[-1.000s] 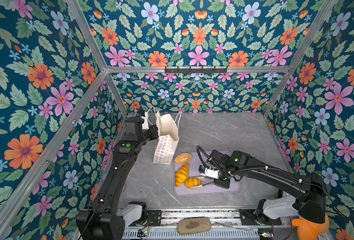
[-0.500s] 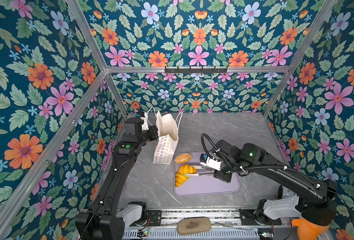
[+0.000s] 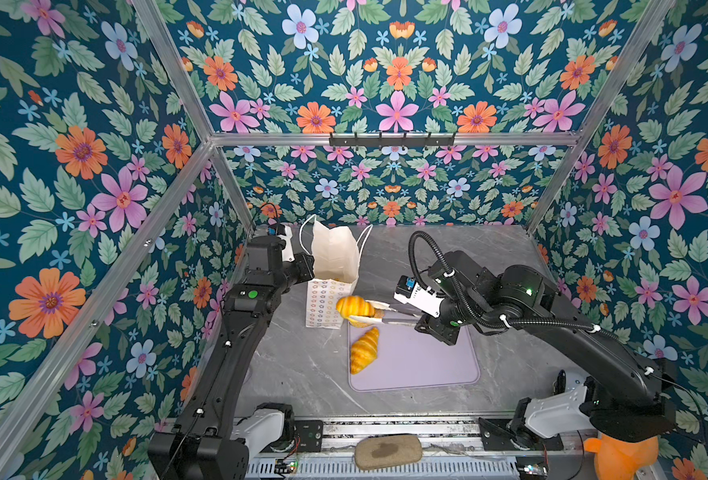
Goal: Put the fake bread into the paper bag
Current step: 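Carry the croissant with the tongs to the bag opening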
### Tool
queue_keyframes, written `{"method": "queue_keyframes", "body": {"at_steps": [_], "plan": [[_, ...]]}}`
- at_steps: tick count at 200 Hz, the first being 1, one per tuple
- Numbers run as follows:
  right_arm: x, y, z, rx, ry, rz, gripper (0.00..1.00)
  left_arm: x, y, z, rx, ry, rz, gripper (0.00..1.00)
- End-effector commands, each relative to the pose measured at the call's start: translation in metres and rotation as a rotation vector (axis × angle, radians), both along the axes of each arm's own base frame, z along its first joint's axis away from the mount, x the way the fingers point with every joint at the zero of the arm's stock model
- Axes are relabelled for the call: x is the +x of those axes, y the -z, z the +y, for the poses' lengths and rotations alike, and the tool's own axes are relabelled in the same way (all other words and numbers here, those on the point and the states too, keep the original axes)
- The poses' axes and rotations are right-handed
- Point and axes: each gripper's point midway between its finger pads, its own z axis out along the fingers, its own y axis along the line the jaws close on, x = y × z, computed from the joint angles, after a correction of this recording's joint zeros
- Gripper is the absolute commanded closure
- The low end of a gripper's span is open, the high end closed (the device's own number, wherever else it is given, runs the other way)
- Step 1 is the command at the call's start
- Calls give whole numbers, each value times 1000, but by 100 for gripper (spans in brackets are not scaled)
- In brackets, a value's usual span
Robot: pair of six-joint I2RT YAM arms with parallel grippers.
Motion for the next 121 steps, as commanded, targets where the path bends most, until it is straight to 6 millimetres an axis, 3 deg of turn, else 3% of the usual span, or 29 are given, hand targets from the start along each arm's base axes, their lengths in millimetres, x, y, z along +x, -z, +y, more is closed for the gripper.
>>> {"method": "queue_keyframes", "body": {"at_steps": [1,27,75,81,121], "plan": [[14,-26,12,83,43,-61,73,-1,-3,9,47,-27,-2,74],[24,-45,24,129,63,-81,73,-3,-2,13,74,-41,8,73],[60,-58,38,124,183,-112,72,-5,2,18,99,-54,21,70],[69,-49,45,102,200,-97,72,-6,3,18,100,-53,21,69],[95,-47,65,111,258,-105,72,-7,2,18,106,-53,13,64]]}}
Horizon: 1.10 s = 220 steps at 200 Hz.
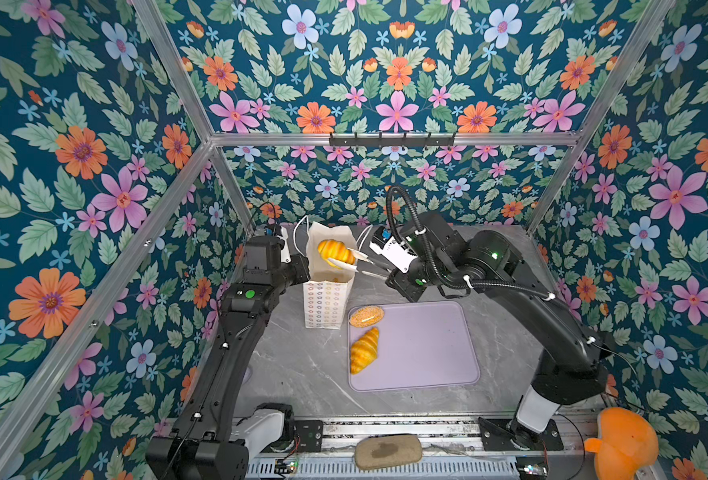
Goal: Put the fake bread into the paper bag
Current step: 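Carry the croissant with the tongs to the bag opening, then lower the croissant into the bag held by the left gripper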
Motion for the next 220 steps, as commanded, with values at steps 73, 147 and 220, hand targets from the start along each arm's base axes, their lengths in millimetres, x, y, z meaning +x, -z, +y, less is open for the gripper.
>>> {"method": "queue_keyframes", "body": {"at_steps": [73,147,220], "plan": [[31,5,31,37,93,5,71,-4,-7,11,51,-33,-9,58],[32,15,48,65,87,48,72,-9,-10,19,99,-51,-29,46],[36,24,53,36,94,50,73,-9,-8,14,76,-30,-25,47]]}}
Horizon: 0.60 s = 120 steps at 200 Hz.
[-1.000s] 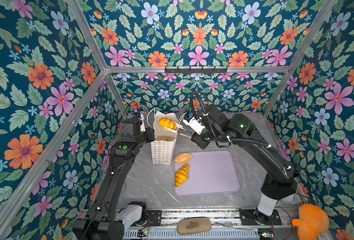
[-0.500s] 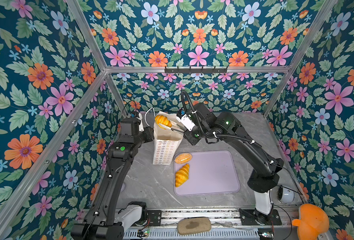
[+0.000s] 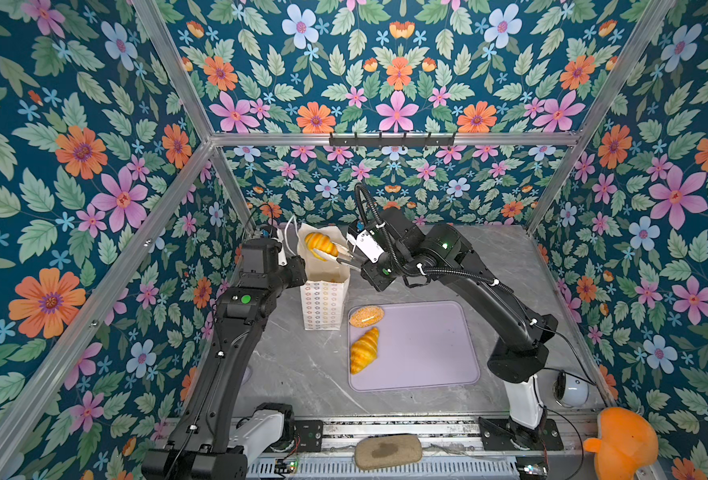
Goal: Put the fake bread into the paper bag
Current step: 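Lower the croissant into the bag held by the left gripper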
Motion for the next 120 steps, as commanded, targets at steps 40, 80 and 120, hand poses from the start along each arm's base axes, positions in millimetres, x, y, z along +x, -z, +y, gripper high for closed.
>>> {"method": "queue_keyframes", "body": {"at_steps": [40,80,120], "plan": [[3,7,5,-17,13,0,73,2,1,-5,-24,20,-1,50],[4,14,7,-25,14,12,72,2,3,-5,-28,18,2,52],[4,19,10,-30,16,28,69,4,7,-10,-45,36,6,54]]}}
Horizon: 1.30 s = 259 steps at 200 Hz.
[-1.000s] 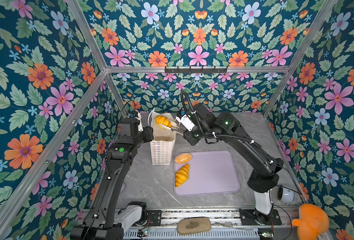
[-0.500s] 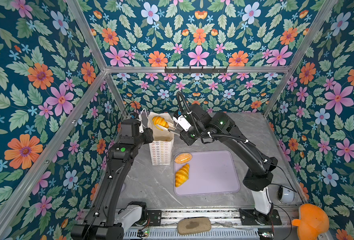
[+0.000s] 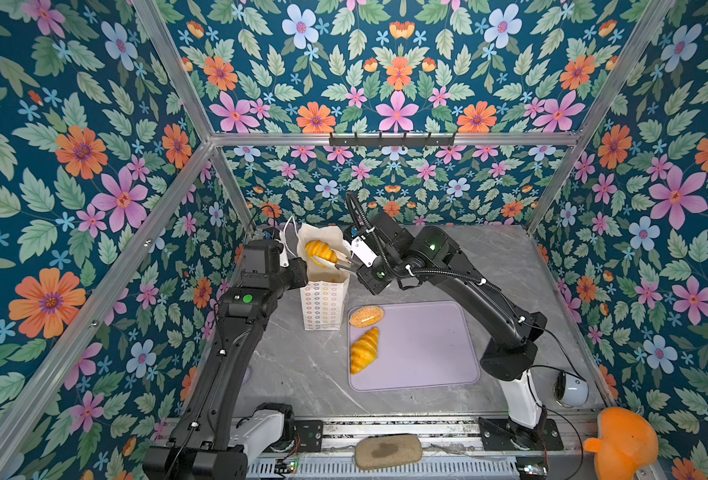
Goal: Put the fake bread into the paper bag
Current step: 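Lower the croissant into the bag held by the left gripper, then open the tongs and withdraw them from the bag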
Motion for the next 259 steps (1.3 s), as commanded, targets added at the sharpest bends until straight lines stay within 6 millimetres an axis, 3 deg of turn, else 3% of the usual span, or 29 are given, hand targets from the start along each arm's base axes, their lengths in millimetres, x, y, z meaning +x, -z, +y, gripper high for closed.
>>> {"method": "queue_keyframes", "body": {"at_steps": [1,91,139,210,259], "plan": [[2,-3,4,20,16,-6,69,5,-3,-4,-14,16,-24,54],[-5,-12,10,44,-17,-11,57,8,5,-4,-18,10,-4,57],[-13,-22,8,69,-48,-7,56,7,8,-2,-13,2,2,58],[-55,-82,-7,207,-147,-47,56,7,9,0,-3,-12,8,58],[-87,-113,-36,294,-192,-58,56,1,10,-1,-14,-5,2,58]]}}
